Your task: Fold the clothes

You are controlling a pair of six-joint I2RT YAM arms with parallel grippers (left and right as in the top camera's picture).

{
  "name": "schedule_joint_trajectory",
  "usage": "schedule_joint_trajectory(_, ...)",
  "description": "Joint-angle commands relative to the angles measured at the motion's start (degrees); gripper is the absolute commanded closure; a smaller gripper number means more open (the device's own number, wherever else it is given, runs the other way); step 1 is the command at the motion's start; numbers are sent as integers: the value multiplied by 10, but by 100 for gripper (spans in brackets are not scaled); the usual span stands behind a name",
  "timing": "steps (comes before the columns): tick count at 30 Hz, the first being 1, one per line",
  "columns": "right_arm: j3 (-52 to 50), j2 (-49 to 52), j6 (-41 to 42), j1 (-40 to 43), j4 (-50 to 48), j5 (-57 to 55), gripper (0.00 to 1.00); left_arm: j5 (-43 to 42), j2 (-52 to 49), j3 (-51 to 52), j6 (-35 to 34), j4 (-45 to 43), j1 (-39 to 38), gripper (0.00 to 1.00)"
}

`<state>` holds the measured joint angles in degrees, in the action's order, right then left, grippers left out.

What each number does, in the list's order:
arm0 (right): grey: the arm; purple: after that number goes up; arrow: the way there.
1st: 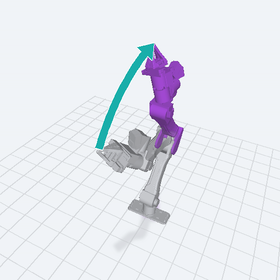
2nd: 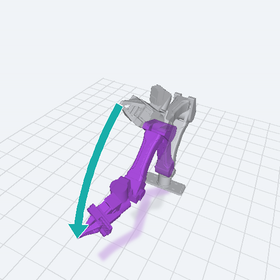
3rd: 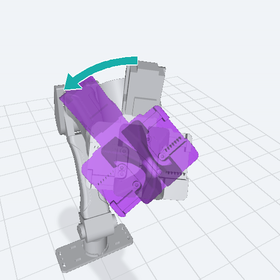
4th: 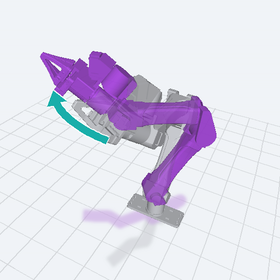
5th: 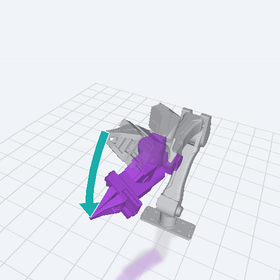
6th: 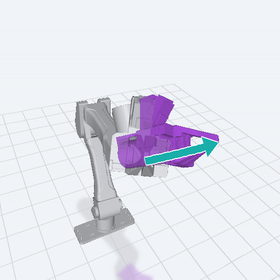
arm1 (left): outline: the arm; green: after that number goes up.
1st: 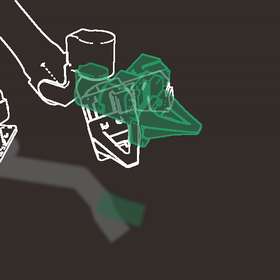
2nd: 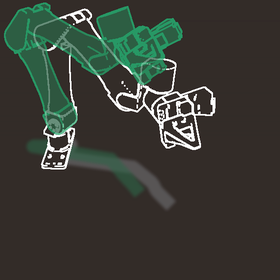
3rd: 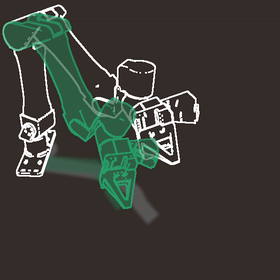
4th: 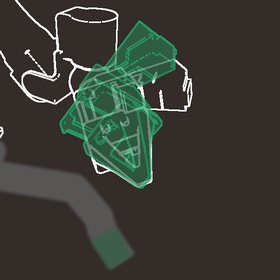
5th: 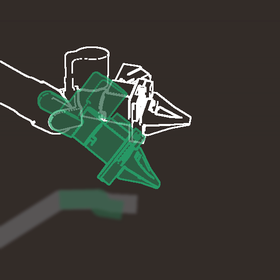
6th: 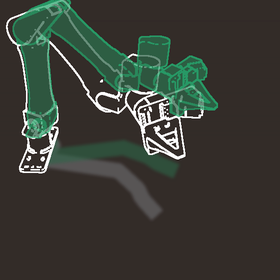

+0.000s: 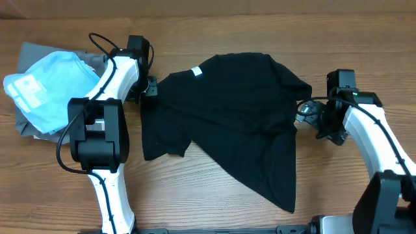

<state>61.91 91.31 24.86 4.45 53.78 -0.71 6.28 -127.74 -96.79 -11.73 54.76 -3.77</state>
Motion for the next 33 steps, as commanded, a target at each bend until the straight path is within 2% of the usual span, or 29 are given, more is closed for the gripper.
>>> schedule_joint_trajectory(1, -1, -2, -106, 0, -31, 124, 4, -16, -9, -2, 3, 7, -5, 96)
schedule_joint_trajectory(5, -1, -2, -107, 1, -49, 135, 6, -34, -7, -19, 17, 26, -5, 96)
schedule_joint_trajectory(8, -1, -2, -169, 1, -51, 209, 8, -34, -7, -52, 23, 59, -5, 96)
schedule_joint_trajectory(13, -1, -1, -170, 1, -83, 246, 24, -36, -7, -131, 28, 117, -5, 96)
schedule_joint_trajectory(16, -1, 0, -170, 1, -109, 290, 26, -61, -7, -180, 28, 149, -5, 95)
schedule_joint_trajectory(18, -1, 1, -170, 0, -123, 304, 34, -82, -7, -209, 28, 167, -5, 95)
schedule_joint_trajectory(21, -1, 4, -174, -11, -144, 329, 40, -108, -7, -243, 28, 189, -7, 94)
schedule_joint_trajectory(23, -1, 6, -212, -25, -154, 351, 40, -113, -7, -254, 28, 199, -9, 93)
schedule_joint_trajectory(25, -1, 6, -229, -34, -148, 299, 40, -113, -7, -257, 28, 205, -11, 92)
schedule_joint_trajectory(26, -1, 6, -203, -34, -140, 245, 37, -113, -7, -257, 28, 208, -11, 91)
schedule_joint_trajectory(27, -1, 6, -163, -30, -129, 187, 27, -112, -7, -257, 28, 211, -11, 90)
schedule_joint_trajectory(29, -1, 6, -112, -10, -116, 138, 22, -111, -7, -257, 30, 216, -11, 90)
schedule_joint_trajectory(31, -1, 6, -75, 21, -101, 136, 21, -112, -7, -257, 30, 217, -11, 90)
schedule_joint_trajectory(33, -1, 10, -44, 51, -68, 138, 25, -112, -7, -257, 30, 217, -11, 89)
